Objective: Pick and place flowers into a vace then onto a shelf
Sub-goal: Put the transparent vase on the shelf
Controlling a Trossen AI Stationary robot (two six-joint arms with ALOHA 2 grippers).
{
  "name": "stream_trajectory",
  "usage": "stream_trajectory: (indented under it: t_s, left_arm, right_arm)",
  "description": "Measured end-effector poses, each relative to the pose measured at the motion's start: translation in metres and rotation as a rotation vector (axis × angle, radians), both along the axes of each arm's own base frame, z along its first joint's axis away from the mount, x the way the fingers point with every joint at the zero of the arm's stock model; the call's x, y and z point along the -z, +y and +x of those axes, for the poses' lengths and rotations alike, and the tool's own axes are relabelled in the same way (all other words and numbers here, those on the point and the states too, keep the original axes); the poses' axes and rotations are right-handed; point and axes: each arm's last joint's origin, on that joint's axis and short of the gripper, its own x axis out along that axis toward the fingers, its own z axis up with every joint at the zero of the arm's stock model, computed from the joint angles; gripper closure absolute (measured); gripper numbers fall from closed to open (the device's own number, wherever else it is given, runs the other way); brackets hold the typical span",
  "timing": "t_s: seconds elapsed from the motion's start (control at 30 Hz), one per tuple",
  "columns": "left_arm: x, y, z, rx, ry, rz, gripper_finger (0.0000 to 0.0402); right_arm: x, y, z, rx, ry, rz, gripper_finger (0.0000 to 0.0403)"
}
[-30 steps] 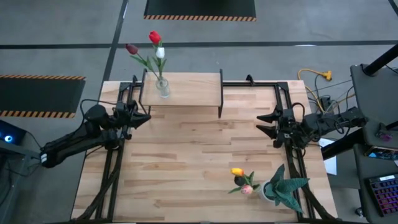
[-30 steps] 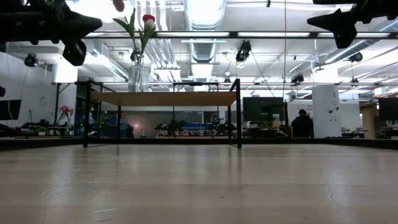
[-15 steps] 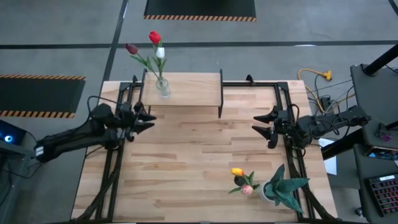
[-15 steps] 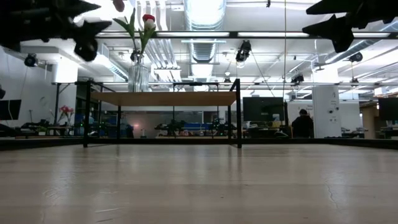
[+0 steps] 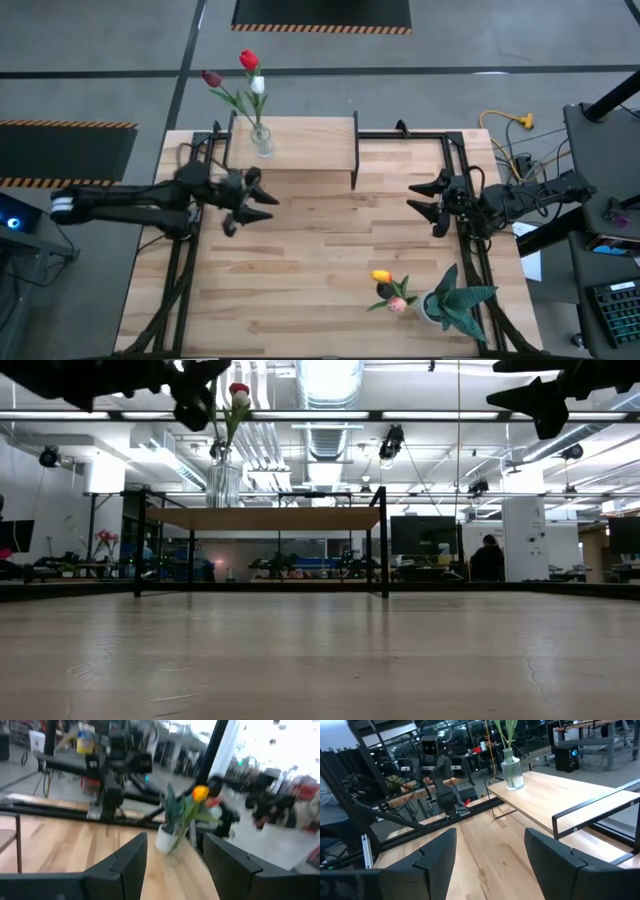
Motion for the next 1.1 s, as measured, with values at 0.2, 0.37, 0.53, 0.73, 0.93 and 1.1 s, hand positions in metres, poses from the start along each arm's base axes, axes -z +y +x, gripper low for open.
stream_trajectory:
  t_s: [0.2,0.37,0.53,0.73,0.93,1.1]
  left_arm:
    - [-0.026,-0.003,0.028,0.033,0.010,0.072,0.0224]
    - [-0.038,0.000,0.053,0.034,0.093,0.062,0.0213]
    - [-0.038,-0.003,0.078,0.094,0.162,0.038,0.0160]
    - [-0.025,-0.011,0.104,0.158,0.231,0.029,0.0112]
    - [-0.007,-0.028,0.126,0.221,0.302,0.028,0.0108]
    - [0.008,-0.037,0.139,0.249,0.346,0.027,0.0108]
  right_arm:
    - [0.000,0.000,0.000,0.002,-0.002,0.001,0.0178]
    - [0.000,0.000,0.000,0.001,0.005,-0.021,0.0178]
    - [0.000,0.000,0.000,0.001,0.006,-0.023,0.0178]
    - [-0.001,0.000,0.000,0.001,0.000,-0.023,0.0179]
    - [-0.001,0.000,0.000,0.000,0.003,-0.038,0.0179]
    - [-0.001,0.000,0.000,-0.001,0.007,-0.054,0.0179]
